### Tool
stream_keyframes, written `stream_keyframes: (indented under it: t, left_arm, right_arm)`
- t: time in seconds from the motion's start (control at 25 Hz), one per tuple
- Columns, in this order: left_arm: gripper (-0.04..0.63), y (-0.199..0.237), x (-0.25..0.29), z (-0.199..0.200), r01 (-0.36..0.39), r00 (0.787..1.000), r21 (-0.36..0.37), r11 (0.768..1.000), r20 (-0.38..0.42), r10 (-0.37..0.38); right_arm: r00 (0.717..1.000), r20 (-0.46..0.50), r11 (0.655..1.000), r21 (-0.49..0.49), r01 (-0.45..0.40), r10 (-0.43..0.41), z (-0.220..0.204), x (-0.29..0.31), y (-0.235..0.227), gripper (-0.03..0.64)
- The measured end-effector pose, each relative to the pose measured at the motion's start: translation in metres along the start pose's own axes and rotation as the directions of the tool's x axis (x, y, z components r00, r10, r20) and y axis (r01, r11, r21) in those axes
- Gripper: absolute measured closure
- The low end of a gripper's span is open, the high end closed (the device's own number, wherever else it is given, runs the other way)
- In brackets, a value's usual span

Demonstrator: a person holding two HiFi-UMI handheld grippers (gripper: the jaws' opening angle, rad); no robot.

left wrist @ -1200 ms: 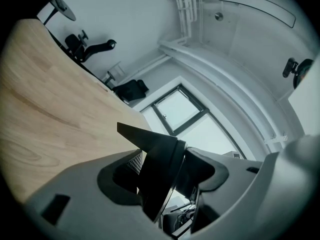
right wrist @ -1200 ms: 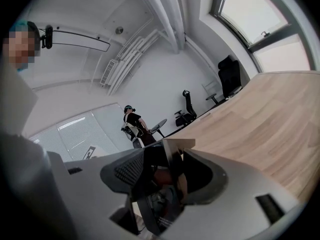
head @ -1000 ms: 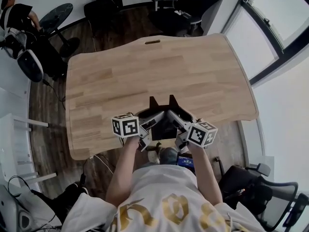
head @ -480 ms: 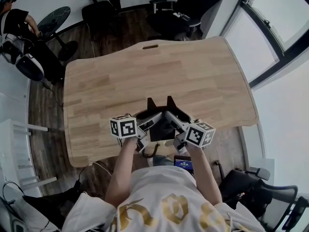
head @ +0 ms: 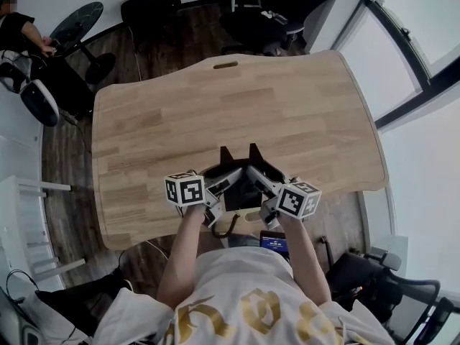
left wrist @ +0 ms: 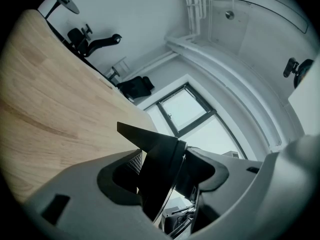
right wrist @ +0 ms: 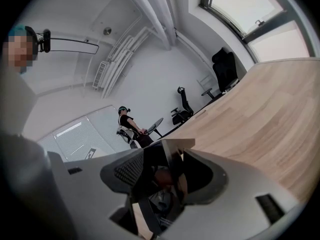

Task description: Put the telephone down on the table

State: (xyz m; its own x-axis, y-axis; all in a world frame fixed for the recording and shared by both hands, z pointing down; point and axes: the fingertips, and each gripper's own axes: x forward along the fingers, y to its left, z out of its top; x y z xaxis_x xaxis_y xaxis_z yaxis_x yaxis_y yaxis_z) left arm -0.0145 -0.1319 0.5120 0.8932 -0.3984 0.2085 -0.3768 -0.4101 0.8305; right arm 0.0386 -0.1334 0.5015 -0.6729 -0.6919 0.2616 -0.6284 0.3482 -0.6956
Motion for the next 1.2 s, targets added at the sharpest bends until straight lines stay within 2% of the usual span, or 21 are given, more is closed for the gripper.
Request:
stream_keyframes:
  t: [0.44, 1.2]
  left_arm:
    - [0.341, 0.036, 0.021, -0.002, -0.021, 0.999, -0.056, 0.998, -0.037, 0.019]
    - [0.341, 0.09, 0.038, 0.005, -0.043, 0.999, -0.153, 0.987, -0.038, 0.038]
  right_arm:
    - [0.998, -0.053, 0.998, 0.057, 0.024, -0.021, -0.007, 0.021, -0.037, 0.394]
    - [0.987, -0.156, 0.994, 0.093, 0.052, -0.037, -0.017, 0.064, -0.075, 0.394]
